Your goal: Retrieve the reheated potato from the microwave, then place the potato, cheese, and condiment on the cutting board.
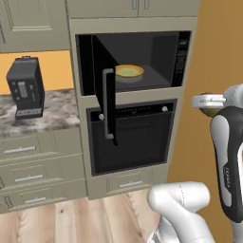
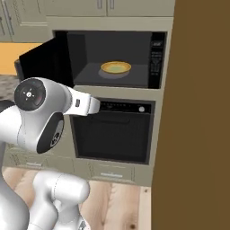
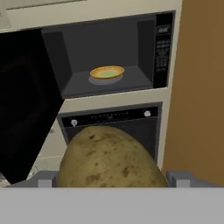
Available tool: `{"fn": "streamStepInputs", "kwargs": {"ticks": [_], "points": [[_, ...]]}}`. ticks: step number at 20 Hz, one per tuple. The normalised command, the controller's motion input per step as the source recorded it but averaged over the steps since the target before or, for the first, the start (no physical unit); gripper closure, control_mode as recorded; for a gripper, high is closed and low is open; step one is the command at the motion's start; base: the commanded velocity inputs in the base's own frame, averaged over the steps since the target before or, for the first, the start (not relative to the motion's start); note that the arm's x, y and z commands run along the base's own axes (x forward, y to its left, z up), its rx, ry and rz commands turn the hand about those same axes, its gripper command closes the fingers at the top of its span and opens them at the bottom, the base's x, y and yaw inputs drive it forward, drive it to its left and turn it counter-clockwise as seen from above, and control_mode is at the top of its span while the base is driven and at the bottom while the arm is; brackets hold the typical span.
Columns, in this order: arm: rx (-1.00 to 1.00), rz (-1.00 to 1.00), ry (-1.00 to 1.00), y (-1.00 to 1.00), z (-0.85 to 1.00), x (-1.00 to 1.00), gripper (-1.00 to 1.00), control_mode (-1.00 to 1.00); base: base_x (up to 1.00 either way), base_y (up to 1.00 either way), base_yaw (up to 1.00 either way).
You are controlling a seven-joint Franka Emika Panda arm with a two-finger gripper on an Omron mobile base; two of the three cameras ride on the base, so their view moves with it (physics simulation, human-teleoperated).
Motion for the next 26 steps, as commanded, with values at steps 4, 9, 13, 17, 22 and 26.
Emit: {"fn": "streamStepInputs", "kwargs": {"ticks": [4, 9, 13, 17, 22, 26], "points": [[0.0, 0.0, 0.0, 0.0, 0.0, 0.0, 1.0, 1.0, -0.7, 0.0, -0.04], [0.0, 0.0, 0.0, 0.0, 0.0, 0.0, 1.0, 1.0, -0.57, 0.33, -0.03], [0.0, 0.0, 0.0, 0.0, 0.0, 0.0, 1.0, 1.0, -0.36, 0.56, 0.0], [0.0, 0.0, 0.0, 0.0, 0.0, 0.0, 1.0, 1.0, -0.29, 0.65, 0.0], [0.0, 0.0, 0.0, 0.0, 0.0, 0.0, 1.0, 1.0, -0.21, 0.67, 0.0], [0.0, 0.0, 0.0, 0.0, 0.0, 0.0, 1.0, 1.0, -0.11, 0.7, 0.0]]}}
